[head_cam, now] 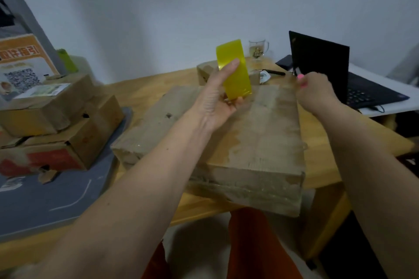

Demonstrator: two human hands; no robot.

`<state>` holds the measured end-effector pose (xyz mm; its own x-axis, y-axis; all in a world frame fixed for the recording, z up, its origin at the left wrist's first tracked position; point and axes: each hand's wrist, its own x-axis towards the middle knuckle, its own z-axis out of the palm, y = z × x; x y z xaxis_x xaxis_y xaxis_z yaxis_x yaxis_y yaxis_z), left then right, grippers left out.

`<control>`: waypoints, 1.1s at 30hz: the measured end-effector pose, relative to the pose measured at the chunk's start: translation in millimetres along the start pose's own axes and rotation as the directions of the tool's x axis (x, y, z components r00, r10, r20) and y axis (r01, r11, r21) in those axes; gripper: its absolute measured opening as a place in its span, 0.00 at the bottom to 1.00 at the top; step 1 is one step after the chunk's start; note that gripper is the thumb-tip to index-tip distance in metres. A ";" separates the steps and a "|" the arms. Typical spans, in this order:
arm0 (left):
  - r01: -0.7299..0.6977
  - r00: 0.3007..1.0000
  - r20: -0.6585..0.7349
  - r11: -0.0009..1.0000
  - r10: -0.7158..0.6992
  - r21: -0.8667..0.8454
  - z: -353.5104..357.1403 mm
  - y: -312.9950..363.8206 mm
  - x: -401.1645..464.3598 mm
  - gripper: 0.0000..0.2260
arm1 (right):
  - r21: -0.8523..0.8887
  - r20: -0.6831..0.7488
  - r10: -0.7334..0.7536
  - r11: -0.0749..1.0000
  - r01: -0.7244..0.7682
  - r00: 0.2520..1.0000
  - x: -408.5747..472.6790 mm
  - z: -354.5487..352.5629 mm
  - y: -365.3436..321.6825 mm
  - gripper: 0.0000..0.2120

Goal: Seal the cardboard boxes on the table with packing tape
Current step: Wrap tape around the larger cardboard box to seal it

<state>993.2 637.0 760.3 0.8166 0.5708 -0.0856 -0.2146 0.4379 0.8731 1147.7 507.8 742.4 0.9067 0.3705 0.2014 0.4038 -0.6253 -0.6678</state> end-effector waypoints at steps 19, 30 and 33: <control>-0.048 0.999 0.030 0.980 0.043 0.195 -43.6 2.7 -11.9 0.20 | 0.399 0.166 0.115 0.900 -0.173 0.979 4.7 38.0 41.2 0.11; 0.002 0.882 0.454 0.961 -0.131 0.275 -65.4 23.5 -45.0 0.42 | 0.511 0.244 -0.559 0.768 0.385 0.792 -60.1 -2.2 -75.2 0.21; -0.052 0.871 0.485 0.966 -0.081 0.254 -81.6 28.8 -57.9 0.34 | 0.569 0.128 -0.569 0.713 0.410 0.812 -70.5 0.0 -86.8 0.18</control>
<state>896.0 673.2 751.2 0.9883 0.1251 0.0877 -0.1136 0.2171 0.9695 1048.7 535.9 786.2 0.4909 0.7447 0.4521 0.5906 0.0971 -0.8011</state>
